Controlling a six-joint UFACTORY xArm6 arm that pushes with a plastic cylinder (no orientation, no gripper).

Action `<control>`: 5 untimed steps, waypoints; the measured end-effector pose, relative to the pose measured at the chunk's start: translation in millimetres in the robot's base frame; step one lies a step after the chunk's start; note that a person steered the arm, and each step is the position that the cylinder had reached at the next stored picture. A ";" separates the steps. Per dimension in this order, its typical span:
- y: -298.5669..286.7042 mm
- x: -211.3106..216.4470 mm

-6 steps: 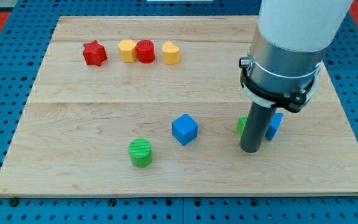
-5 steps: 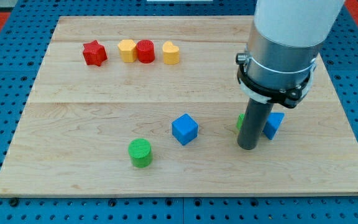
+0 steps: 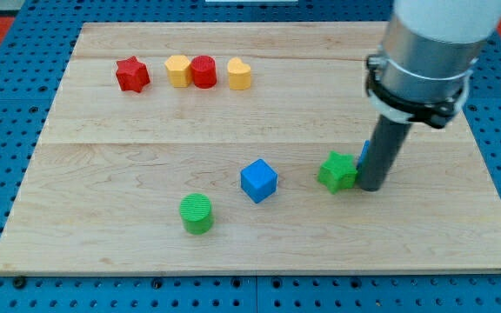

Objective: Separate the green star and blue triangle

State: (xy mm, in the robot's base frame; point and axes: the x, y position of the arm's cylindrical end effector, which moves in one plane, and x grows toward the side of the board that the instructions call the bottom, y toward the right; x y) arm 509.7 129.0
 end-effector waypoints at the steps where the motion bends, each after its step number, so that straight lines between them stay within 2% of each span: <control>1: -32.5 -9.0; 2: -27.1 -10.5; 3: -16.9 18.9; 5: -27.1 28.3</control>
